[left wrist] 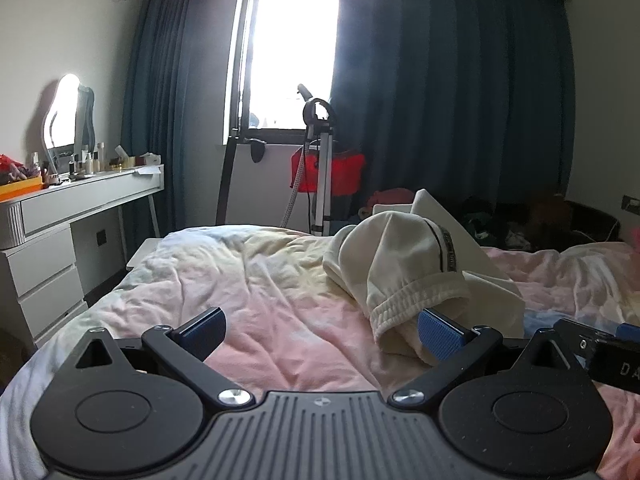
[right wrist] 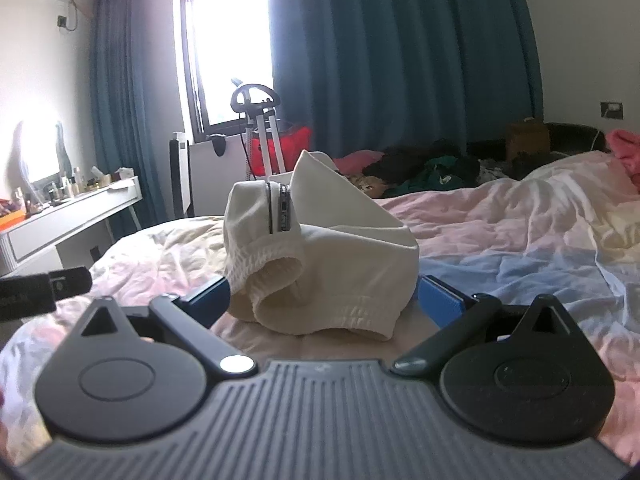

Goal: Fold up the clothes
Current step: 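Reach both grippers toward the white sweatpants cuffs on the bed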

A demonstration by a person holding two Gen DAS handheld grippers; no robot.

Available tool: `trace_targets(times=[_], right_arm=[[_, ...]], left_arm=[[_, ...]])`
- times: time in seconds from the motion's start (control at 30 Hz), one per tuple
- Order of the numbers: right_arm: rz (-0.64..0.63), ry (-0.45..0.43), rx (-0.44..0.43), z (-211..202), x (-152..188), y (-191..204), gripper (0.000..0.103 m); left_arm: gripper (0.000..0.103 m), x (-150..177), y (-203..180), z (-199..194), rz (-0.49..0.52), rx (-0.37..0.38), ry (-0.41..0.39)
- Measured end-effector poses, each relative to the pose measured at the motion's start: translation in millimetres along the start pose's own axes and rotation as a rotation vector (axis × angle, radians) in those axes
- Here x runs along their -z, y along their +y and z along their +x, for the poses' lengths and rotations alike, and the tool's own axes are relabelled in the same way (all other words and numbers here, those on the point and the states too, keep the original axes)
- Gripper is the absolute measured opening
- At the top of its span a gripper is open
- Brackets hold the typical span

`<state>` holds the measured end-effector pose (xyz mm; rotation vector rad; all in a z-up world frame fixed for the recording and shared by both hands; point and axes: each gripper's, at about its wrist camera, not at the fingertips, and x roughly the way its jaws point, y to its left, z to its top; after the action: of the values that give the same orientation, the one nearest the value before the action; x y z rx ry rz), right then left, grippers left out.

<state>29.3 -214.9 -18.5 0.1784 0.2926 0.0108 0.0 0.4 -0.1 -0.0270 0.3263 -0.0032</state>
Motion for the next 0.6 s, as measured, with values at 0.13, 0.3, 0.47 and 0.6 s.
trace_targets(times=[0.13, 0.3, 0.47, 0.6], right_arm=[[-0.003, -0.002, -0.013, 2.2, -0.6, -6.0, 0.103], [-0.049, -0.02, -0.015, -3.7, 2.1, 6.6, 0.103], [-0.055, -0.02, -0.009, -4.0, 3.0, 8.0, 0.102], [-0.059, -0.009, 0.002, -1.7, 3.2, 8.3, 0.069]], left_arm=[[0.103, 0.4, 1.3, 0.2, 0.003, -0.002, -0.003], [0.103, 0.8, 3.0, 0.5, 0.006, -0.005, -0.008], [0.103, 0.9, 2.6, 0.9, 0.011, -0.002, -0.009], [0.103, 0.9, 1.4, 1.2, 0.015, 0.001, -0.008]])
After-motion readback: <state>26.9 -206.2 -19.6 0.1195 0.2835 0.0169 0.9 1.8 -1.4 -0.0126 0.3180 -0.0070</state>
